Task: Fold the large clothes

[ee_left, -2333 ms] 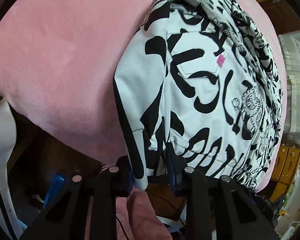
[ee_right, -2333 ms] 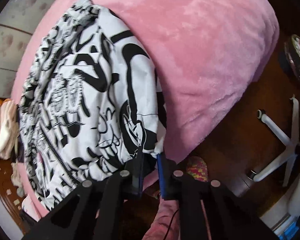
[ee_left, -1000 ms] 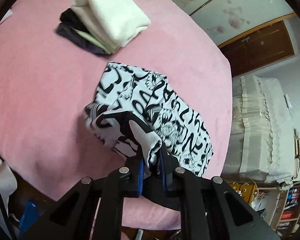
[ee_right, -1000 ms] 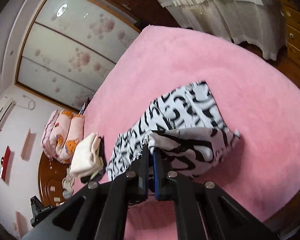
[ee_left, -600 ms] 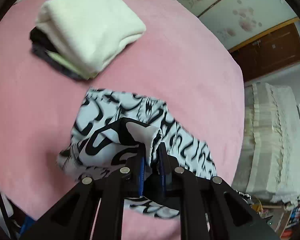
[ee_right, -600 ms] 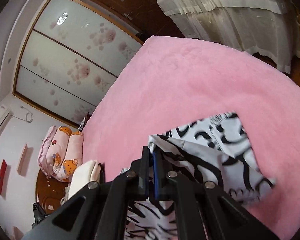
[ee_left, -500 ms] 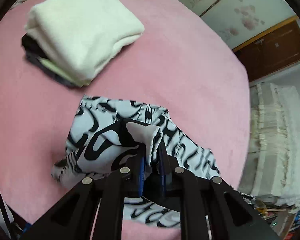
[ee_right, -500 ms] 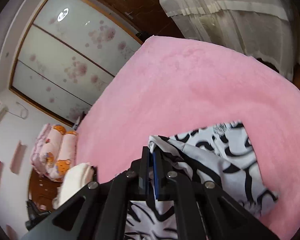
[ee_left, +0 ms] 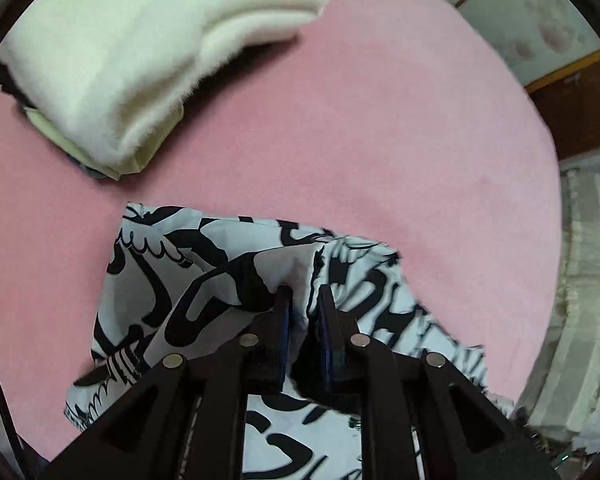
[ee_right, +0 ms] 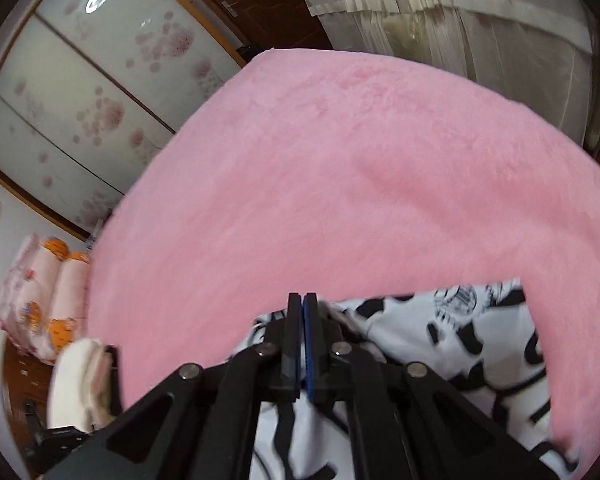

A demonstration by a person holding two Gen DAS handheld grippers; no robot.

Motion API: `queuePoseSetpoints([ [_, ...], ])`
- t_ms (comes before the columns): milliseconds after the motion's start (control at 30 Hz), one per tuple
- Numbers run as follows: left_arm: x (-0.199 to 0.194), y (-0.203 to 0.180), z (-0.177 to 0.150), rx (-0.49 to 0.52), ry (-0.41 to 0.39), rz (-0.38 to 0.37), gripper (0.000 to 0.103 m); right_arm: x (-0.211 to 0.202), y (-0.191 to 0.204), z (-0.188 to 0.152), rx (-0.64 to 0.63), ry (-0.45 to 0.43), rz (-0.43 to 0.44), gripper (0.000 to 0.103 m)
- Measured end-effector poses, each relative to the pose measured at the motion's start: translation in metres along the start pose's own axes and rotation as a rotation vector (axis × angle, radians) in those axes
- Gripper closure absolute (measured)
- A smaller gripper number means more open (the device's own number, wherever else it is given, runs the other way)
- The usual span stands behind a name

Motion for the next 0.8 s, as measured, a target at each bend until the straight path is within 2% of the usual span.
queuePoseSetpoints([
  [67,0.007,0.003,0.005,-0.015,-0.004,-0.003,0.088,0.007,-0.001,0.005,-0.018,-0.001,-0.053,0.103],
  [167,0.006,0.003,0.009,-0.016,-0.033,0.032,0.07,0.015,0.001,0.008,-0.048,0.033,-0.06,0.103],
  [233,-0.002,0.001,0.011,0.006,-0.078,0.087,0.051,0.018,0.003,0.004,-0.055,0.057,-0.046,0.103],
  [300,-0.011,-0.002,0.01,0.034,-0.114,0.101,0.046,0.02,0.006,0.0,-0.052,0.077,-0.031,0.103],
  [433,-0.021,-0.011,-0.003,0.098,-0.123,0.091,0.042,0.018,0.006,-0.011,-0.023,0.101,0.007,0.103],
  [600,-0.031,-0.027,-0.04,0.216,-0.135,0.052,0.042,0.007,0.011,-0.038,0.014,0.153,0.099,0.103],
  [800,-0.02,-0.046,-0.109,0.36,-0.063,-0.037,0.042,-0.005,0.04,-0.102,-0.115,0.254,0.191,0.103],
])
Point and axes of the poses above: each gripper's, at about its wrist camera, not at the fingertips, and x roughly the way its jaws point, y to its left, z to its top, the point moved 5 cm from there along x, roughly the way its jaws point, and after that the axes turned 12 degrees about y, right-handed, at the moved point
